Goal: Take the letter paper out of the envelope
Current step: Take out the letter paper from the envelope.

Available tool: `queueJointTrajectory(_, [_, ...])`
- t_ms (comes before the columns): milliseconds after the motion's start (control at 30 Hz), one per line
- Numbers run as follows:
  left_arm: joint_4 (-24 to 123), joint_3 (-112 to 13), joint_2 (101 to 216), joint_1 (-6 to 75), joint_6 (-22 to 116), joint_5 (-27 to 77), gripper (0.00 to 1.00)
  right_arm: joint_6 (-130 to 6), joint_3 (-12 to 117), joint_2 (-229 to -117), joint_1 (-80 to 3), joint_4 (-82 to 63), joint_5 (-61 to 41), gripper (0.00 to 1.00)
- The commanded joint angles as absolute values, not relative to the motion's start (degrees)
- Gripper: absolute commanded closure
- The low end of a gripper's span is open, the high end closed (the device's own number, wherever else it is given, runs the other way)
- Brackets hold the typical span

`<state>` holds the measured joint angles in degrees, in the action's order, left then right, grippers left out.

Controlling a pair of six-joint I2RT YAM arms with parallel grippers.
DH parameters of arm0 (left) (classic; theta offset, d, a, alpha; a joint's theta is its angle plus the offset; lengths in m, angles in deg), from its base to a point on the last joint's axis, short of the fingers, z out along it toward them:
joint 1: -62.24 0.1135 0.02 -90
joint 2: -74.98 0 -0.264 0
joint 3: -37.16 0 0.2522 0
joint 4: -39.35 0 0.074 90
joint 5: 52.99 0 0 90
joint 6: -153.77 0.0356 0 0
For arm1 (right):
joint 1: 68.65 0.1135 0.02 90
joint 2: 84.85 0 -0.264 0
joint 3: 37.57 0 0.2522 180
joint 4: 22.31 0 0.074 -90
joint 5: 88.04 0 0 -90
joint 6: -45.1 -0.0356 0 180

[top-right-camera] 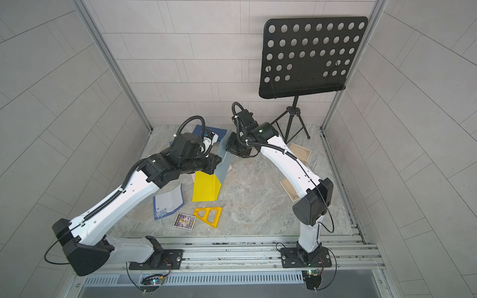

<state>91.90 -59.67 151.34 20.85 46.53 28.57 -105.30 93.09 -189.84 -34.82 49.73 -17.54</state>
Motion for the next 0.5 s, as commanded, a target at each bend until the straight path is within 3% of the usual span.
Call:
queueJointTrajectory(0, [92.3, -62.59, 151.8, 19.43, 49.83, 29.99, 1.0, -104.58, 94.74, -190.66, -34.24, 53.12, -17.01, 0.75])
queueJointTrajectory(267, [93.44, -63.58, 152.68, 18.32, 51.17, 31.37, 1.0, -103.89, 95.51, -190.42, -34.14, 53.93, -16.29, 0.77])
queueJointTrajectory(400, [93.69, -63.78, 152.83, 18.22, 51.46, 31.49, 1.0, -104.22, 95.37, -190.23, -34.18, 53.96, -15.79, 0.98])
queueJointTrajectory(467, [93.72, -63.7, 152.7, 18.12, 51.34, 31.49, 1.0, -104.45, 95.37, -190.13, -34.12, 53.78, -15.5, 1.0])
